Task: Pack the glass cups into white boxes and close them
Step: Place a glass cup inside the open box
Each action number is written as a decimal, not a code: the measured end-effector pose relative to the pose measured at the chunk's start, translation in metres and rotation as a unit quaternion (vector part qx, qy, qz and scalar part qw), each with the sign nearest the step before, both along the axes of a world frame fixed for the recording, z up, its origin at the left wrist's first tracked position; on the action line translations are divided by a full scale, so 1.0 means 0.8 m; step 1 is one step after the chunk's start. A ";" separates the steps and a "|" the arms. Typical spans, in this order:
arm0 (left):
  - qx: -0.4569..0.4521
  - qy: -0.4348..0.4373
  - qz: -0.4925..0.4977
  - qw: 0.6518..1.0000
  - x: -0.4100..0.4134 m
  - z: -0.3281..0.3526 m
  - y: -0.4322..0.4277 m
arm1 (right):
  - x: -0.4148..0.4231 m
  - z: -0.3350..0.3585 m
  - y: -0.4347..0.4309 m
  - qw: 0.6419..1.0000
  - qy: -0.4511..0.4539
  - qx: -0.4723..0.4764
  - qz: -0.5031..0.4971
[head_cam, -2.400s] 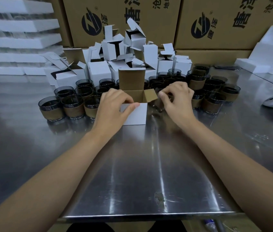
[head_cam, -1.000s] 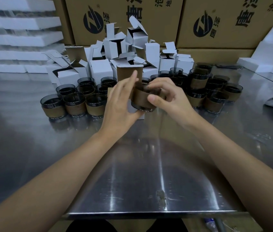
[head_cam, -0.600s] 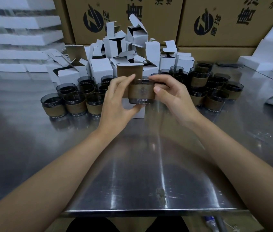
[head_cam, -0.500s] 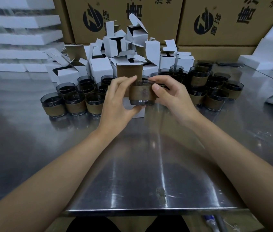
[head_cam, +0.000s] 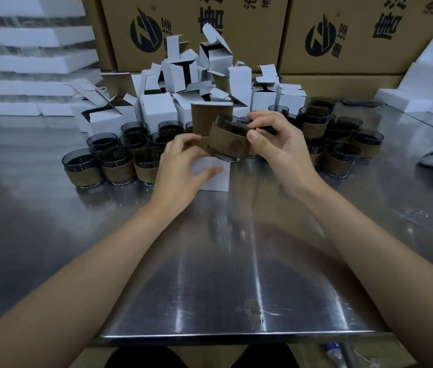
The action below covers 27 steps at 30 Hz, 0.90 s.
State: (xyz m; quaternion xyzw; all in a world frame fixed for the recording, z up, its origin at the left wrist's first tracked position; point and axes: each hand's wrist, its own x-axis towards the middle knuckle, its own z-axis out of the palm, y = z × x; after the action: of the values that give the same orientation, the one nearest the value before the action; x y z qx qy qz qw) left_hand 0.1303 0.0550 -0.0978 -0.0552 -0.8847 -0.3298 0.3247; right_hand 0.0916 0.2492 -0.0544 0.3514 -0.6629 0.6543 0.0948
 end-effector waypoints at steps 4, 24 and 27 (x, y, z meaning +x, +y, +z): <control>-0.026 0.021 -0.025 0.999 0.003 0.002 0.011 | 0.000 0.000 -0.002 0.998 0.053 -0.005 -0.037; 0.004 0.039 -0.019 0.999 0.003 -0.002 0.018 | -0.027 -0.022 0.006 0.937 0.135 0.320 -0.044; 0.011 0.027 -0.033 0.999 0.004 -0.001 0.018 | -0.027 -0.024 0.007 0.938 0.123 0.323 -0.035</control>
State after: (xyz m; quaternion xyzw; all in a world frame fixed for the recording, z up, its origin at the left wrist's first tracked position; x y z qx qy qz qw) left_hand 0.1333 0.0694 -0.0990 -0.0902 -0.8693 -0.3489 0.3383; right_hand 0.0698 0.2548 -0.0736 0.4175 -0.8337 0.3524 0.0800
